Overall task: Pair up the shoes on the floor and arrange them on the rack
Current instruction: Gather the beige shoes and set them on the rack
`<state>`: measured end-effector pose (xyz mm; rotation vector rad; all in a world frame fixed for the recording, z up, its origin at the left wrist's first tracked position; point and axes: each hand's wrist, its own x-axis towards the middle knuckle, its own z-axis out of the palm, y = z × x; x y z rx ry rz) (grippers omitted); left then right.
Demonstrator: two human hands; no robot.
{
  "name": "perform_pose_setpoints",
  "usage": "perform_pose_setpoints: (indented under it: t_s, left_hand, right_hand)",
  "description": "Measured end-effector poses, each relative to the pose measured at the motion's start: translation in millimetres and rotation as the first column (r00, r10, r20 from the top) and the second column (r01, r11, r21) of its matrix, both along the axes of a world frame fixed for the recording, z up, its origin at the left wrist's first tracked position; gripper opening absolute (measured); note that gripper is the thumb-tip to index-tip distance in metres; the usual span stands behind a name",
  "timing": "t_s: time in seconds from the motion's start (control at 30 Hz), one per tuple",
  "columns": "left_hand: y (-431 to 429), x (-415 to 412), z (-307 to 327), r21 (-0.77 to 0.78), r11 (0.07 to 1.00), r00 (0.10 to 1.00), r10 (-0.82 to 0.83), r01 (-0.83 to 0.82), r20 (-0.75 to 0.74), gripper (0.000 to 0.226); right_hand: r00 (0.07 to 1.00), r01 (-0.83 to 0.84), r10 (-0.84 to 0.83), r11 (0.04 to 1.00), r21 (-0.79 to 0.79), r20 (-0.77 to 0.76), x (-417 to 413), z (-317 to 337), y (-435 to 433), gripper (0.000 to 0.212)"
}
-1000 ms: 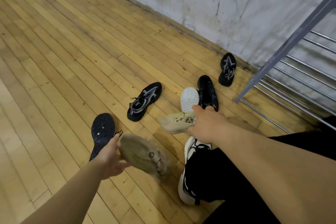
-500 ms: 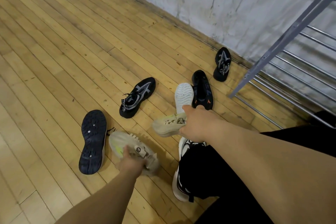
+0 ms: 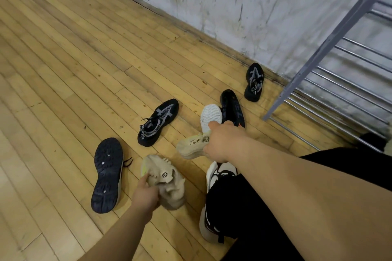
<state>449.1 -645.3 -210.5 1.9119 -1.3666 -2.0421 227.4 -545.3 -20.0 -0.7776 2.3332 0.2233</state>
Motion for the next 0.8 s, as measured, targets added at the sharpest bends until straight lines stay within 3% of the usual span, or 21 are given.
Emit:
perform_pose_setpoints:
  t_s: [0.07, 0.23, 0.4, 0.67, 0.8]
  left_hand:
    - [-4, -14, 31, -0.010, 1.000, 0.997, 0.016, -0.017, -0.078, 0.069]
    - [-15, -63, 131, -0.116, 0.993, 0.937, -0.072, 0.034, -0.341, 0.067]
    - [5, -126, 220, -0.324, 0.935, 0.813, -0.300, 0.146, -0.499, 0.064]
    - [110, -226, 320, -0.544, 0.744, 0.546, -0.662, 0.388, -0.514, 0.067]
    - [175, -287, 357, -0.631, 0.659, 0.437, -0.749, 0.409, -0.499, 0.070]
  right_hand:
    - [1.000, 0.017, -0.018, 1.000, -0.023, -0.021, -2, 15, -1, 0.071]
    - [0.987, 0.096, -0.122, 0.970, -0.225, -0.105, -28, 78, 11, 0.068]
    - [0.939, 0.180, -0.292, 0.866, -0.467, -0.180, -66, 163, 95, 0.067]
    - [0.717, 0.382, -0.678, 0.579, -0.720, -0.165, -84, 216, 308, 0.060]
    - [0.549, 0.405, -0.834, 0.322, -0.856, -0.054, -88, 216, 380, 0.054]
